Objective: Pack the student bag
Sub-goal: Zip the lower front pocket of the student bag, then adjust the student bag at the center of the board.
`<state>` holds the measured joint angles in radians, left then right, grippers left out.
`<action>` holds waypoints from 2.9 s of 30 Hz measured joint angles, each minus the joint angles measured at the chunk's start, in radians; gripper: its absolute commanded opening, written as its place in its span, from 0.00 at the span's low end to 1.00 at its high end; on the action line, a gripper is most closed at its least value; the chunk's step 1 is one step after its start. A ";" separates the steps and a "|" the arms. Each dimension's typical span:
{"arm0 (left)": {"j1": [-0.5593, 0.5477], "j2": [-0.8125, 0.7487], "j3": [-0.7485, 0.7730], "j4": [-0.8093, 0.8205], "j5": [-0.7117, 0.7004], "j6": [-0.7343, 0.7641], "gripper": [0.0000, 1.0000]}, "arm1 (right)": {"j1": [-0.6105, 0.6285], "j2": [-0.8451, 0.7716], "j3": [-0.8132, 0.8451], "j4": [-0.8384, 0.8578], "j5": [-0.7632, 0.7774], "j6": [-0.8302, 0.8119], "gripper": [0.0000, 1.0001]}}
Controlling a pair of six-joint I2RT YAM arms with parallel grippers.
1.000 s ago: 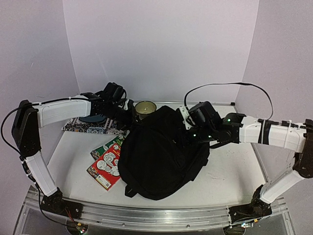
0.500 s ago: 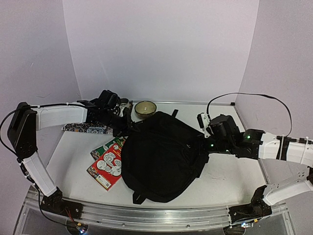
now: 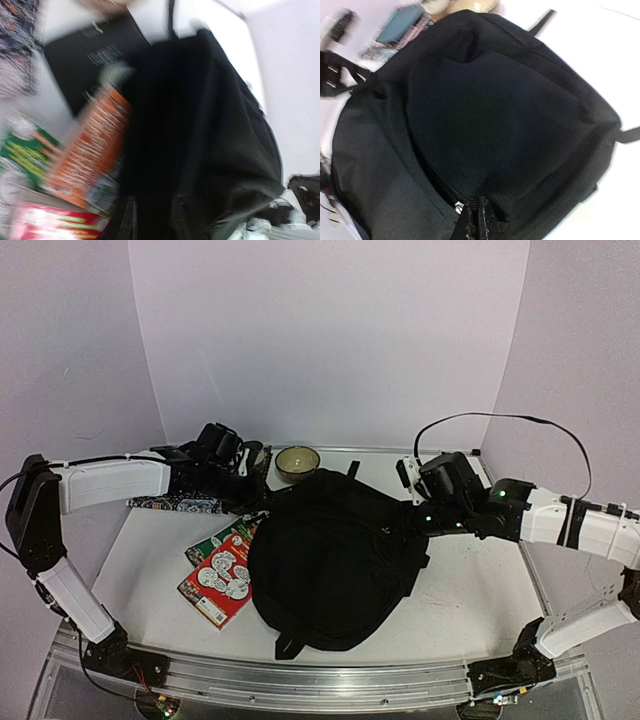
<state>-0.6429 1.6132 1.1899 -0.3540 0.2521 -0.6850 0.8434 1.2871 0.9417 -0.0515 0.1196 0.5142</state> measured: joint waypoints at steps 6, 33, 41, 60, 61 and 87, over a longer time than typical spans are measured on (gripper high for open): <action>-0.007 -0.071 0.027 -0.040 -0.209 0.134 0.60 | -0.036 0.085 0.097 -0.136 -0.004 -0.072 0.00; -0.299 0.077 0.148 0.178 -0.056 0.920 0.74 | -0.036 0.122 0.217 -0.211 -0.157 -0.127 0.00; -0.313 0.178 0.199 0.212 0.029 1.016 0.71 | -0.036 0.122 0.217 -0.210 -0.166 -0.123 0.00; -0.332 0.218 0.180 0.221 0.024 1.103 0.00 | -0.036 0.085 0.214 -0.219 -0.076 -0.112 0.00; -0.332 0.202 0.169 0.224 0.025 1.101 0.00 | -0.035 0.075 0.210 -0.222 -0.057 -0.111 0.00; -0.235 -0.005 -0.071 0.464 0.173 0.695 0.00 | -0.130 0.014 0.106 -0.029 -0.111 -0.051 0.02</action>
<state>-0.8776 1.6083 1.1189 0.1102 0.4253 0.0102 0.7131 1.3009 1.0478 -0.0805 0.0089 0.4633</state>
